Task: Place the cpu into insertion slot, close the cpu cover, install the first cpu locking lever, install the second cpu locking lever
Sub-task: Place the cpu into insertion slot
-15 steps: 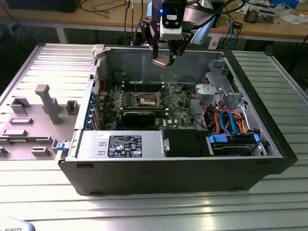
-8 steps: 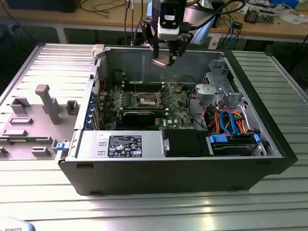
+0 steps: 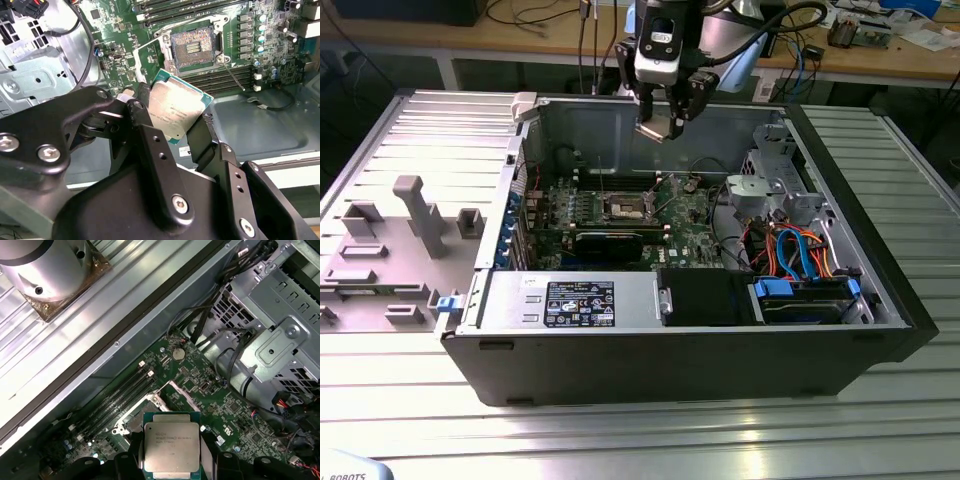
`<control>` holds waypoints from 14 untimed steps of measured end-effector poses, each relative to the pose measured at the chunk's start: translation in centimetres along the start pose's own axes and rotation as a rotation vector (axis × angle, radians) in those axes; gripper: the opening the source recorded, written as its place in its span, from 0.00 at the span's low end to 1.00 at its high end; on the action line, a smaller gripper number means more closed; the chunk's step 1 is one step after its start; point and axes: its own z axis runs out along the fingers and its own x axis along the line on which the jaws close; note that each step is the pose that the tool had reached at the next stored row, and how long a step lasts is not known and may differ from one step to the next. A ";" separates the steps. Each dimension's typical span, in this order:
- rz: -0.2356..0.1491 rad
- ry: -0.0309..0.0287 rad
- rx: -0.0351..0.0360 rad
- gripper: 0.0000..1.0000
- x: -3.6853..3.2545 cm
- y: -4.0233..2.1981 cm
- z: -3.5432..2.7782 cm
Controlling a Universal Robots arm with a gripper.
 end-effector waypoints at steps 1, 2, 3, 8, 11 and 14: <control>0.000 -0.0001 0.0000 0.54 0.00 0.00 0.00; 0.001 -0.0001 0.0000 0.54 0.00 0.00 0.00; 0.004 -0.0004 -0.0002 0.54 0.00 0.00 0.01; 0.090 -0.0081 -0.0015 0.54 0.00 -0.01 0.17; 0.134 -0.0115 -0.0021 0.54 0.06 -0.10 0.39; 0.148 -0.0103 0.0005 0.54 0.12 -0.17 0.53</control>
